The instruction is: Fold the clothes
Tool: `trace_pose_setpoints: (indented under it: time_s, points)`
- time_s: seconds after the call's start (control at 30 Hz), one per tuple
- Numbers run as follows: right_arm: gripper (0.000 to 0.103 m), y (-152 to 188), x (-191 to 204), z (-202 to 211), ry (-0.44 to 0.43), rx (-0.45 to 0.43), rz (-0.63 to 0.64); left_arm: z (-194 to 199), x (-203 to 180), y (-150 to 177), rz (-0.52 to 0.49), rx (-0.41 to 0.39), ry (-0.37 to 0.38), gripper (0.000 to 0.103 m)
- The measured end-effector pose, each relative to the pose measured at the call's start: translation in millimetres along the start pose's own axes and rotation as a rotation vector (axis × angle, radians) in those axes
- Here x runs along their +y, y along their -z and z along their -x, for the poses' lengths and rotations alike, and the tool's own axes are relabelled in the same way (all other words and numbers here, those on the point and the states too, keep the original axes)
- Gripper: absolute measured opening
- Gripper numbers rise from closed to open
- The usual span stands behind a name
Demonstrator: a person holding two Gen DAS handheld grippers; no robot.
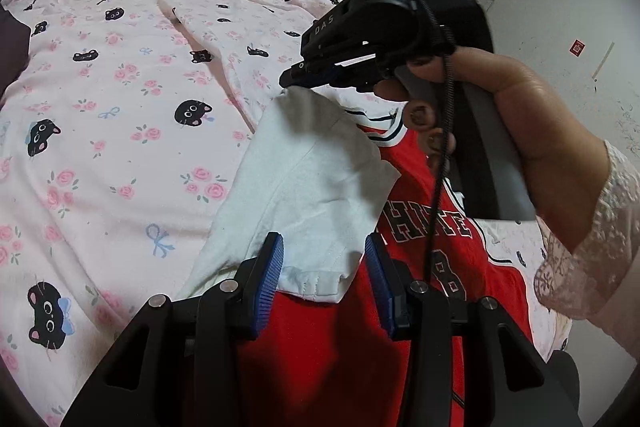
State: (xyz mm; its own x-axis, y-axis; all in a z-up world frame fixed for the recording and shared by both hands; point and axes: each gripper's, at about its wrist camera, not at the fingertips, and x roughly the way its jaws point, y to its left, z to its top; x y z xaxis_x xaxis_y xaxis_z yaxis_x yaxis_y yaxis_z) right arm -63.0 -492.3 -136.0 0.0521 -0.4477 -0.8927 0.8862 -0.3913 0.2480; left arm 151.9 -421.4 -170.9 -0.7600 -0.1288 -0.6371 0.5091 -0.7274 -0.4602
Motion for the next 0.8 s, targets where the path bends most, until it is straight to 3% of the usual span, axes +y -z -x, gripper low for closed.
trace_pose_setpoints:
  time_s: [0.2, 0.33, 0.47, 0.63, 0.8]
  points:
    - [0.012, -10.4, -20.6, 16.1, -0.012, -0.059, -0.003, 3.1, -0.8, -1.2, 0.019, -0.010, 0.011, 0.038]
    - [0.013, -0.1, -9.2, 47.2, -0.128, -0.114, 0.081, 10.4, -4.7, -4.3, 0.018, -0.045, 0.019, 0.038]
    - [0.013, 13.4, 9.9, 50.6, -0.266, -0.021, 0.173, 11.2, -6.3, -5.4, 0.015, -0.051, 0.007, 0.038]
    - [0.013, 20.8, 17.2, 18.5, -0.091, 0.077, 0.217, 0.9, -4.2, -2.3, 0.001, -0.019, -0.026, 0.038]
    - [0.013, 20.3, -1.7, -20.9, -0.045, 0.155, 0.139, -4.0, -3.5, 0.1, -0.008, -0.002, -0.041, 0.038]
